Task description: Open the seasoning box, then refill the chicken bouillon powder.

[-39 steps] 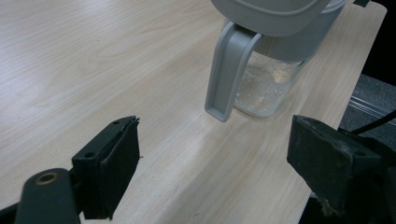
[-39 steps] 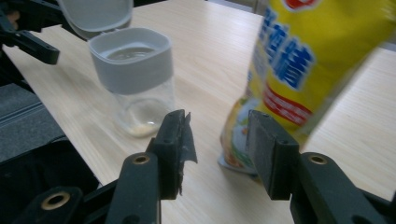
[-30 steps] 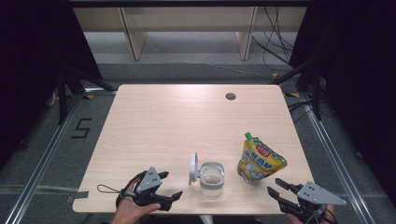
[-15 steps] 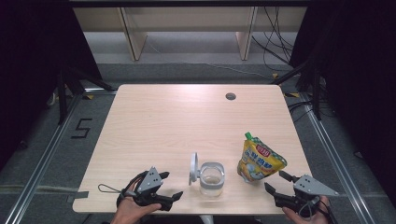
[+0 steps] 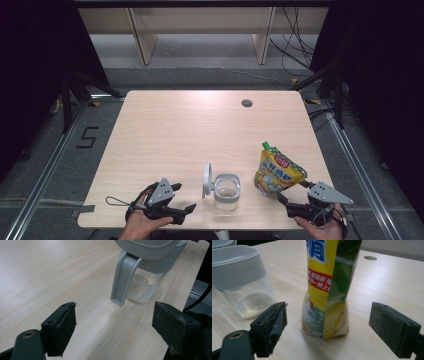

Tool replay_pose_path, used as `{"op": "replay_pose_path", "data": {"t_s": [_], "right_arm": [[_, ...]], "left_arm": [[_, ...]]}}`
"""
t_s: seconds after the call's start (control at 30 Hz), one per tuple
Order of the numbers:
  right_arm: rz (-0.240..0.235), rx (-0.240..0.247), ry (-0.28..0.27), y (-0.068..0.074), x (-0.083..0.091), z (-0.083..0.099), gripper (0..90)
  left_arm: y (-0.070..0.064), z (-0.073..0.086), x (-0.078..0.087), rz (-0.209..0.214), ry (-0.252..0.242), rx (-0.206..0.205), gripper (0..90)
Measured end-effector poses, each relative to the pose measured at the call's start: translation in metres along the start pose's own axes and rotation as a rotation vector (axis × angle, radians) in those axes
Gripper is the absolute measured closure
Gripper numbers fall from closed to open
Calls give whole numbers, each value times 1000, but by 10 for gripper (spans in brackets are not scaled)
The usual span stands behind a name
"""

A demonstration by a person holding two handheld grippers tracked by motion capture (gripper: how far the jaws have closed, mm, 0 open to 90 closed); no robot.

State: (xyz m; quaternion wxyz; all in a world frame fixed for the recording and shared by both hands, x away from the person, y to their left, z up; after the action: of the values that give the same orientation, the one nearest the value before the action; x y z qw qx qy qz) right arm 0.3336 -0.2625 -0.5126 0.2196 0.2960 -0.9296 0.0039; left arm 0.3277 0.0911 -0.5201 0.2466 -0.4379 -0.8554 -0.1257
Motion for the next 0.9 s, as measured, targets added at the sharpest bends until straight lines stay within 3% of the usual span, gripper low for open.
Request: {"op": "replay_pose_path", "data": {"t_s": [0.03, 0.07, 0.13, 0.17, 0.2, 0.23, 0.3, 0.33, 0.4, 0.43, 0.5, 0.53, 0.57, 0.6, 0.63, 0.7, 0.77, 0.8, 0.9], "right_arm": [[0, 22, -5, -2, -3, -1, 158], [8, -3, 11, 0, -2, 1, 158], [-3, 30, -7, -2, -8, -1, 158], [5, -11, 12, 0, -8, 1, 158], [14, -4, 9, 0, -11, 2, 158], [5, 15, 2, -1, -13, 1, 158], [0, -9, -1, 1, -16, 1, 158], [8, 30, -14, -2, -18, 0, 158], [-4, 15, -12, -1, -19, 0, 158], [10, 34, -15, -2, -20, -1, 158], [5, 21, -2, 0, -22, 1, 158], [5, -13, 6, 3, -21, 1, 158], [-4, 21, -15, 0, -23, -1, 158], [3, -2, -12, 2, -24, 0, 158], [11, 30, -24, -1, -24, -2, 158], [6, 38, -23, -1, -28, -1, 158], [-2, 28, -20, 1, -29, -1, 159], [3, -16, 1, 5, -28, 1, 159], [1, 1, -16, 5, -30, -1, 162]], "left_arm": [[0, 0, 0, -3, -1, 2, 187], [0, 0, -1, 1, -8, 0, 187], [-2, 0, -1, 7, -7, 1, 189], [-2, -1, -2, 9, -7, -6, 192], [-2, -1, -1, 12, 2, -7, 196], [-3, -1, -2, 32, -10, 4, 198], [-3, -2, -1, 51, -24, 42, 201], [-2, -1, -1, 45, -22, 35, 201], [-1, -1, -1, 30, -24, 29, 203], [-1, -1, -1, 24, -17, 25, 203], [-2, -1, -1, 26, -10, 14, 203], [-1, 0, -1, 25, -10, 6, 203], [-2, -1, -2, 26, -16, 11, 204], [-2, 0, -2, 25, -9, 4, 205], [-3, -1, -2, 26, -16, 5, 205], [-3, -2, -1, 29, -22, -5, 206], [-3, 0, -2, 24, -20, 5, 206], [-3, 0, -1, 26, -11, 1, 207], [-3, -1, -2, 22, -25, 14, 208]]}}
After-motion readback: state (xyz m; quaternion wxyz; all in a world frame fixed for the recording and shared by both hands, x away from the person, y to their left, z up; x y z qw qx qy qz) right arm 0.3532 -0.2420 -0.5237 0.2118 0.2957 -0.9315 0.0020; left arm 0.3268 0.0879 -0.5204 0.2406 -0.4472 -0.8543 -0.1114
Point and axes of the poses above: each handheld gripper's, and its own axes: x roughly backward along the jaws, z roughly out of its underside, y roughly to its left, the point moved 7 cm from there along -x, roughly forward along the jaws, and after that the axes turned 5 degrees about -x, right-handed, at the moved point
